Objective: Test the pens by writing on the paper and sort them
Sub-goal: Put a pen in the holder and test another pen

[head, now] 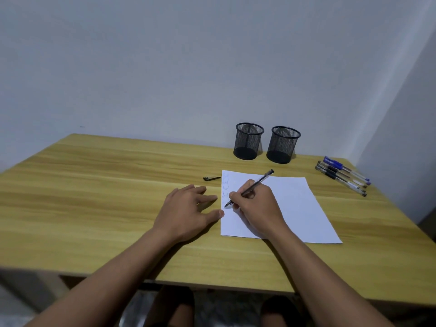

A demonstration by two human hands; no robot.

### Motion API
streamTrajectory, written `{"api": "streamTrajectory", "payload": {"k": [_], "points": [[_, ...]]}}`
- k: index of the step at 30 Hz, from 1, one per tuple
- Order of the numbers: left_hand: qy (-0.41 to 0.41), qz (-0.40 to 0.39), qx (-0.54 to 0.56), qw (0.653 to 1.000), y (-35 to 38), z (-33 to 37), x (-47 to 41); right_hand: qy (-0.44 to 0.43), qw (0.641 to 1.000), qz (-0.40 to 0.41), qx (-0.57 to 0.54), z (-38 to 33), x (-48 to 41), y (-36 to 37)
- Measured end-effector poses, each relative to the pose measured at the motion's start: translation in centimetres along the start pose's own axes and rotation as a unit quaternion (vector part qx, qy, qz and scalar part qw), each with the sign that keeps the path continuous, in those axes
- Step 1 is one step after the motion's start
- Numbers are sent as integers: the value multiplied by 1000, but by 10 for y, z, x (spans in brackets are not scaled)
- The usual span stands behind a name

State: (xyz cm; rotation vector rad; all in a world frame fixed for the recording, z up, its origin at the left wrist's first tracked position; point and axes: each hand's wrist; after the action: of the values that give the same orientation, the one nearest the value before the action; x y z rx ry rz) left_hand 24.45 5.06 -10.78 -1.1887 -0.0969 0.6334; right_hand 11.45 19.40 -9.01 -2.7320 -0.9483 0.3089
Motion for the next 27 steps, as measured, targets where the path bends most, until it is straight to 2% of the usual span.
{"api": "streamTrajectory", "payload": {"k": [14,27], "points": [[-2,-6,1,1000,0,-2,-1,-6,999,9,46,2,0,1],[-7,-8,8,1000,-1,-1,-1,12,999,31,28,0,0,-3]]}}
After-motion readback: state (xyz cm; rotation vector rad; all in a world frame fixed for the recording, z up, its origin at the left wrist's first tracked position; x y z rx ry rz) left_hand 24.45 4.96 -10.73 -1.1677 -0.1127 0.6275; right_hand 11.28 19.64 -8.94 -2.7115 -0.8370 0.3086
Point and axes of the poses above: each hand's wrist, its own x-axis away from the middle knuckle, its own y-axis out of the palm, z = x × y, and after that the axes turned 5 degrees about -x, right-handed
